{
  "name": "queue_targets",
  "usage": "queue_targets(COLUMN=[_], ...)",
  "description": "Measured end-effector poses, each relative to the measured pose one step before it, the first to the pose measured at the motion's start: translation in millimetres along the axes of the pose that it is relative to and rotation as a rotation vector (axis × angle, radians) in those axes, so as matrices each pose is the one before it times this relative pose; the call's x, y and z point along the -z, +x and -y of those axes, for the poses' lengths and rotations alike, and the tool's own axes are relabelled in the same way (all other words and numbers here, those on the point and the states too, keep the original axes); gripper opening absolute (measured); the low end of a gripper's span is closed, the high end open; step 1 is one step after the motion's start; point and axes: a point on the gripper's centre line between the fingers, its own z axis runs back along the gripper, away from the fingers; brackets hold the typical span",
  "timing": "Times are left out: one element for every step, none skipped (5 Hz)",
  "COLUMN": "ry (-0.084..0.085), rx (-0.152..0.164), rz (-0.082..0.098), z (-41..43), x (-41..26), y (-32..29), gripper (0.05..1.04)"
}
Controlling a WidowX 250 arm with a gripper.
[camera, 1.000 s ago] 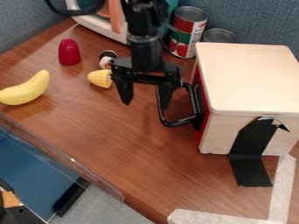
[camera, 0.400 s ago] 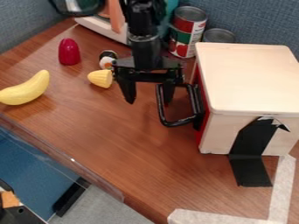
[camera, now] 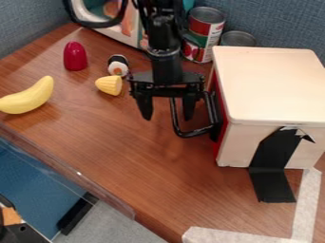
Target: Open the drawer
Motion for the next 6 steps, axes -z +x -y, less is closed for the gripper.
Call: queue_targets(ry=[0.0114,0.0108,0.0117,-0.0001,-0.0056,-0.0052], rx=[-0.0307,-0.0065,0.0068,-0.0117,-0.0224,-0.0058], rz=[0.0114,0.0124,0.015,-0.0068,-0.0156,-0.0143], z=[-1.42,-0.46,3.05,-0.34,-11.02,-14.33], x=[6.45,6.31,2.94,0.82,-3.65,-4.05], y=[2.67,-0.93,-3.02,-2.58,-0.61,-1.08], gripper=[0.946,0.672,0.37,0.186,0.156,0.152])
